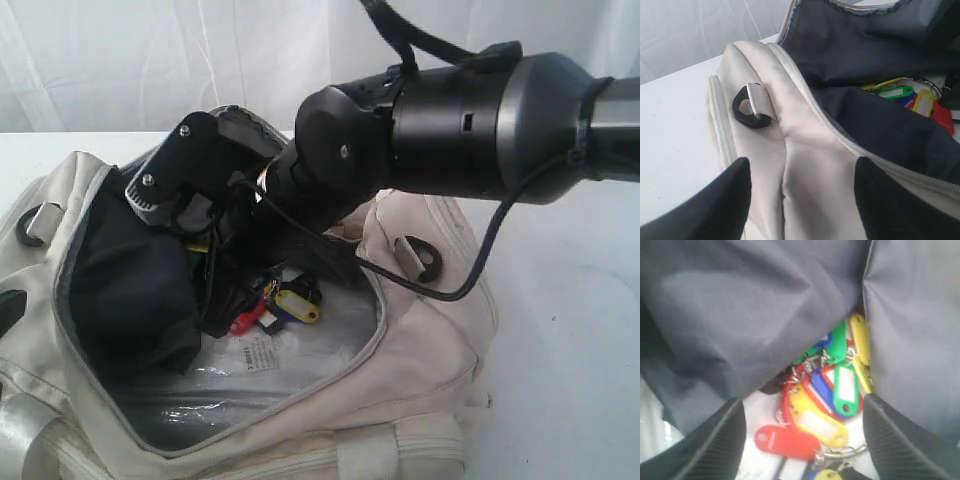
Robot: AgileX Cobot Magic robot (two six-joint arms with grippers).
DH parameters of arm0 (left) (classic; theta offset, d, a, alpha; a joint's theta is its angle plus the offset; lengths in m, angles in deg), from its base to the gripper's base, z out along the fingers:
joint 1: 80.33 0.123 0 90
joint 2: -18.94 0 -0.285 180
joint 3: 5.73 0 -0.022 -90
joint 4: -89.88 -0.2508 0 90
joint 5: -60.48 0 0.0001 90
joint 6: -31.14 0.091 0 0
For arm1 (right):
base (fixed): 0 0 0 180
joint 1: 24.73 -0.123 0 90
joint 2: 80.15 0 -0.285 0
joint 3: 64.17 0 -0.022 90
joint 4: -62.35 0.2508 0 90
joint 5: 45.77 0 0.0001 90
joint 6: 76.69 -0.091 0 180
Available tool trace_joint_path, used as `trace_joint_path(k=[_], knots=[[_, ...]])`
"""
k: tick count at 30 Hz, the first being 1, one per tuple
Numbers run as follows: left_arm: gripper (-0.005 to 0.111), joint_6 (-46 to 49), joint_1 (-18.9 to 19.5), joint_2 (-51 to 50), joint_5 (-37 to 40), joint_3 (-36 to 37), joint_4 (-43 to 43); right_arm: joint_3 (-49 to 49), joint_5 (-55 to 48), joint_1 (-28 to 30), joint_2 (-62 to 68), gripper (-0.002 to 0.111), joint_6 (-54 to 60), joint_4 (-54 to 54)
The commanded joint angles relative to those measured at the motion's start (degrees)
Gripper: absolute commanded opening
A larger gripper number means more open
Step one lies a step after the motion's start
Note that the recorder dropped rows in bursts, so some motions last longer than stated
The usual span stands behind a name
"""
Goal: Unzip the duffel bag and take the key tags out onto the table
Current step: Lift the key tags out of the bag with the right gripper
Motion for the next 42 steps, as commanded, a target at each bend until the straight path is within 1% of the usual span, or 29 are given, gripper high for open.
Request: trace_joint_path(k=[1, 4, 8, 10, 11, 14, 15, 16, 17, 21, 27, 30, 36, 42], knots=[[0.063, -0.36, 0.01, 0.28, -0.06, -0.14, -0.41, 0.01, -1.26, 0.60, 5.72, 0.062, -0.81, -8.16], [0.063, -0.36, 0.01, 0.28, -0.21, -0.14, -0.41, 0.01, 0.82, 0.60, 10.52, 0.062, -2.59, -8.42], [0.063, -0.36, 0.01, 0.28, -0.21, -0.14, -0.41, 0.01, 2.62, 0.60, 12.48, 0.062, -5.63, -8.42], [0.063, -0.36, 0.01, 0.28, -0.21, -0.14, -0.41, 0.01, 2.51, 0.60, 12.99, 0.056, -5.65, -8.42], [0.063, -0.36, 0.01, 0.28, -0.21, -0.14, -0.41, 0.01, 2.36, 0.60, 12.99, 0.050, -5.65, -8.42], [0.063, -0.36, 0.01, 0.28, -0.21, -0.14, -0.41, 0.01, 1.75, 0.60, 12.72, 0.023, -5.65, -8.42], [0.063, -0.36, 0.01, 0.28, -0.21, -0.14, -0.41, -0.11, 1.18, 0.60, 12.40, 0.011, -5.65, -8.42], [0.063, -0.36, 0.01, 0.28, -0.21, -0.14, -0.41, -0.11, 0.83, 0.60, 12.14, 0.004, -5.65, -8.42], [0.063, -0.36, 0.01, 0.28, -0.21, -0.14, -0.41, -0.11, 0.27, 0.60, 11.38, 0.000, -5.75, -8.42], [0.063, -0.36, 0.01, 0.28, 0.08, -0.14, -0.41, -0.11, -1.55, 0.60, 6.75, 0.000, -5.87, -8.42], [0.063, -0.36, 0.01, 0.28, 0.71, -0.14, -0.41, -0.11, -2.27, 0.73, -4.86, 0.000, -5.87, -9.26], [0.063, -0.36, 0.01, 0.28, 0.71, -0.14, -0.41, -0.11, -2.71, 1.93, -10.50, 0.000, -6.63, -9.75], [0.063, -0.36, 0.01, 0.28, 1.05, -0.14, -0.10, -0.11, -6.23, 7.54, -21.68, 0.000, -9.20, -11.21], [0.063, -0.36, 0.01, 0.28, 1.05, -0.14, -0.10, -0.11, -12.96, 14.56, -30.91, 0.000, -11.37, -17.40]])
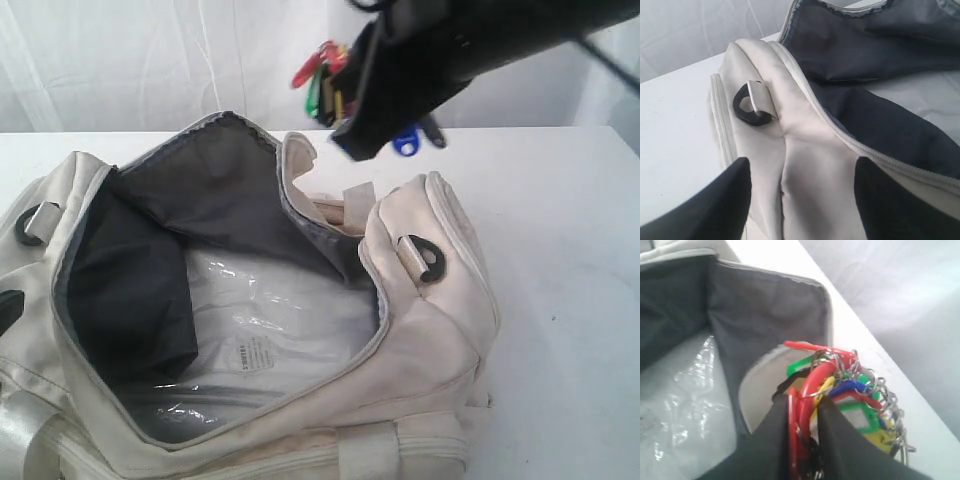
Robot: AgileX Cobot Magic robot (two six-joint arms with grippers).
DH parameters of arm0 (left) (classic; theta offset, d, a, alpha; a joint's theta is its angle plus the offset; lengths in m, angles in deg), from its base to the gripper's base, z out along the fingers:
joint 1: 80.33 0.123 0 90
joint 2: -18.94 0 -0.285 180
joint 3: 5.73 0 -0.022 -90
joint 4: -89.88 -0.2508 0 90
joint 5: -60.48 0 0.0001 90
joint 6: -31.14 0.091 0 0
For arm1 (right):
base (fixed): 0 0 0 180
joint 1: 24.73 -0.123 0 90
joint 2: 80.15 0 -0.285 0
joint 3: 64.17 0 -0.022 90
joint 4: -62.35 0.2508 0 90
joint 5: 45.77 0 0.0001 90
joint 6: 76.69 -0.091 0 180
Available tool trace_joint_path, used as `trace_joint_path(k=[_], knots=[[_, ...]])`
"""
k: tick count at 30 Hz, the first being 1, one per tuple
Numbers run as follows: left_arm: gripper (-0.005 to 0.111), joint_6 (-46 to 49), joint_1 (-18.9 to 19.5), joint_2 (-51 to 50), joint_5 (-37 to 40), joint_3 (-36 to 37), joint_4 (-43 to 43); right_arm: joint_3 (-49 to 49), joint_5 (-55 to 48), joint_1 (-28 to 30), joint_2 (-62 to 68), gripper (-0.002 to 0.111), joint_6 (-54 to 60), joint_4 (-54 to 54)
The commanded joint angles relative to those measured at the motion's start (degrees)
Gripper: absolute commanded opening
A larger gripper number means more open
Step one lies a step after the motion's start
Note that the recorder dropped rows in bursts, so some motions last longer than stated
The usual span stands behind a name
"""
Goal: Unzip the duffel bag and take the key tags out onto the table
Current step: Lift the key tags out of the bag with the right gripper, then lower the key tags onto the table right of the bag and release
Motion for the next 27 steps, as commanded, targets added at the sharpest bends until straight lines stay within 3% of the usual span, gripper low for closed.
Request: trace_joint_path(k=[1, 8, 16, 27], knots=[[0.063, -0.36, 0.01, 0.28, 0.64, -0.14, -0.38, -0.04, -4.86, 5.76, -6.75, 0.000, -2.23, -5.57], [0.063, -0.36, 0.01, 0.28, 0.65, -0.14, -0.22, 0.61, -13.50, 13.90, -9.09, 0.000, -3.72, -9.45], [0.063, -0.36, 0.01, 0.28, 0.65, -0.14, 0.63, 12.43, -12.05, 19.68, -5.49, 0.000, -5.07, -9.71], [0.063, -0.23, 0.01, 0.28, 1.28, -0.14, 0.64, 26.90, 10.81, 20.20, 4.23, 0.000, -12.31, -9.73]])
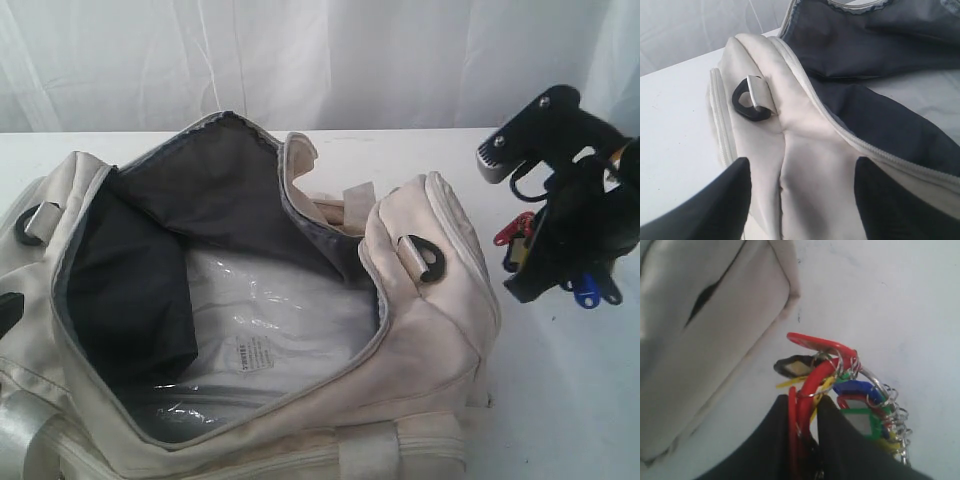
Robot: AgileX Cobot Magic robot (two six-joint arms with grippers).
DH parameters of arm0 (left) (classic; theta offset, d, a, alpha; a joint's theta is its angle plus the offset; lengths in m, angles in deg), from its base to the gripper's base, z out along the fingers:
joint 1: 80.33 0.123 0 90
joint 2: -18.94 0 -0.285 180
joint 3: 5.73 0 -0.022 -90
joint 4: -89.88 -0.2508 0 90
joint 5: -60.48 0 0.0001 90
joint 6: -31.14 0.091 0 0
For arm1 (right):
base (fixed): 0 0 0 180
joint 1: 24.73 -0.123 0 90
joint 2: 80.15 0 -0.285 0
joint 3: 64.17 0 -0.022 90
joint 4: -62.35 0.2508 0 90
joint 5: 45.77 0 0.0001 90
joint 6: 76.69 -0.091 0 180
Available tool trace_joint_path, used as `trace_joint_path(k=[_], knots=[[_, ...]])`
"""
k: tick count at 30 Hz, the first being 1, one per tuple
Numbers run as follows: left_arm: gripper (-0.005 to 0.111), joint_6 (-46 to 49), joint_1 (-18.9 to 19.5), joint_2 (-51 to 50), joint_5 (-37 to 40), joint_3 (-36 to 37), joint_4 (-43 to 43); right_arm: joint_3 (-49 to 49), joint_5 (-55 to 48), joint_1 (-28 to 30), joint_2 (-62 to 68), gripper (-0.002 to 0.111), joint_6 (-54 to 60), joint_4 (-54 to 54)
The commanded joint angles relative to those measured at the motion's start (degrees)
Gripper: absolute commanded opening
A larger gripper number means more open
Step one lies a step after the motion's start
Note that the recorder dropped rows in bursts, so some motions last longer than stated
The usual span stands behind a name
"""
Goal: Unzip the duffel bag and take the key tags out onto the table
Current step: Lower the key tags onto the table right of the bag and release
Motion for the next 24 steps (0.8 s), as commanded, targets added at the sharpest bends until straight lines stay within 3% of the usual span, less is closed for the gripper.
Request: trace_joint_path(k=[1, 20, 24], knots=[[0.063, -0.23, 0.01, 0.28, 1.03, -0.14, -0.52, 2.99, 8.84, 0.67, 4.35, 0.000, -4.73, -0.46], [0.063, -0.23, 0.01, 0.28, 1.88, -0.14, -0.52, 3.15, 8.52, 0.67, 15.73, 0.000, -7.78, -5.96], [0.063, -0.23, 0.01, 0.28, 1.88, -0.14, -0.52, 3.15, 7.83, 0.67, 17.33, 0.012, -10.15, -6.15]])
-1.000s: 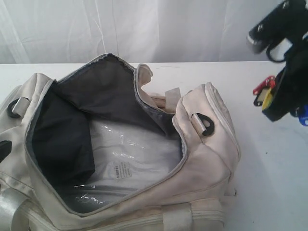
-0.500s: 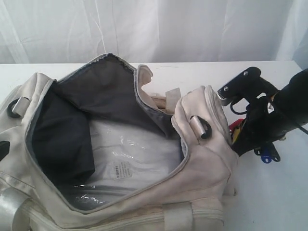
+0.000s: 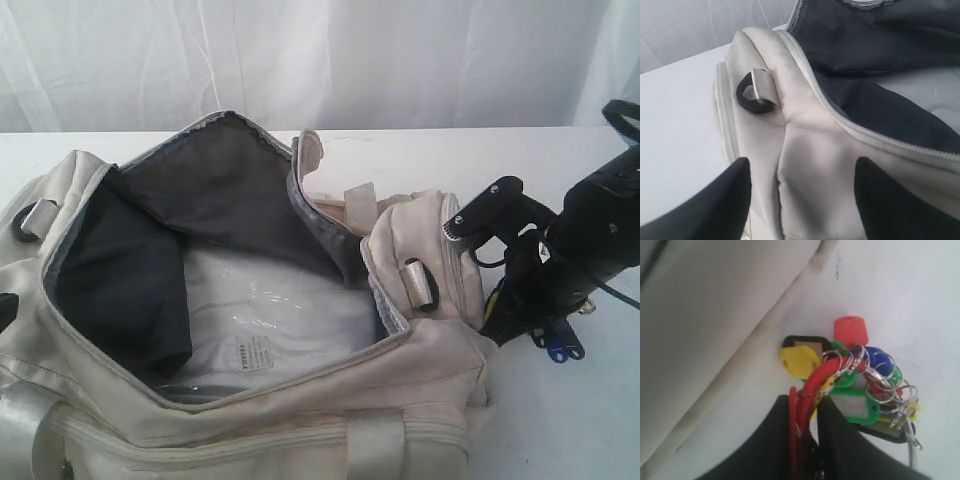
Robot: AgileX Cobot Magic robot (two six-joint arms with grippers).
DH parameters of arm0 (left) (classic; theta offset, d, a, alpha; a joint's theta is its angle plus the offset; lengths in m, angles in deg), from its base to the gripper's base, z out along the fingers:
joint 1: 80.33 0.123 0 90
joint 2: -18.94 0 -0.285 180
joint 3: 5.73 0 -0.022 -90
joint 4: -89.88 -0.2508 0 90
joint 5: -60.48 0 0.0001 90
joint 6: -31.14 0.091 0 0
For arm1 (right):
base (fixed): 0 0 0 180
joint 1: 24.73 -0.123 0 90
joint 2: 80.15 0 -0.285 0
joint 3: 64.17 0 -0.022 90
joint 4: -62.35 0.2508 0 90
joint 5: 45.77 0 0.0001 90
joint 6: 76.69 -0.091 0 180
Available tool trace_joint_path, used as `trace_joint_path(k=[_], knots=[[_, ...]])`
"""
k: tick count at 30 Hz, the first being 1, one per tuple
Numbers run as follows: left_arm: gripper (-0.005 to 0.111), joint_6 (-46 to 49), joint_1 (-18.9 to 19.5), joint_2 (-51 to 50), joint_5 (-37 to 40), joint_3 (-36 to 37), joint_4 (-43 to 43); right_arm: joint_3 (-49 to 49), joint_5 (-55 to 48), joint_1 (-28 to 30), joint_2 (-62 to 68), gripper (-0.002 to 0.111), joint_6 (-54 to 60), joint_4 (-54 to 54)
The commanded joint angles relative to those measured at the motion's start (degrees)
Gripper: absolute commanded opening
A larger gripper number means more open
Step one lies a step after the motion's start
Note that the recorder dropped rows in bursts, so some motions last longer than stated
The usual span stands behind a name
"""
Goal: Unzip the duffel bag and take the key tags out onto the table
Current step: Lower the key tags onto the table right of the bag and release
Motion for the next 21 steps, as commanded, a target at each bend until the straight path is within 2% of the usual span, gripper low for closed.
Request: trace_joint_path(k=[1, 5, 8, 16, 21], knots=[[0.063, -0.23, 0.01, 0.28, 0.50, -0.14, -0.75, 0.17, -0.01, 0.67, 2.00, 0.017, -3.01, -0.76], [0.063, -0.23, 0.01, 0.28, 0.48, -0.14, -0.51, 0.17, 0.21, 0.67, 2.55, 0.047, -7.17, -0.61], [0.063, -0.23, 0.01, 0.28, 0.48, -0.14, -0.51, 0.17, 0.41, 0.67, 1.44, 0.060, -9.35, 0.55], [0.063, -0.23, 0.01, 0.28, 0.33, -0.14, -0.51, 0.17, 2.80, 0.67, -11.03, 0.056, -8.87, 6.70], [0.063, -0.23, 0.01, 0.28, -3.11, -1.97, -1.18, 0.30, 3.28, 0.67, -23.05, 0.050, -8.46, 10.20]])
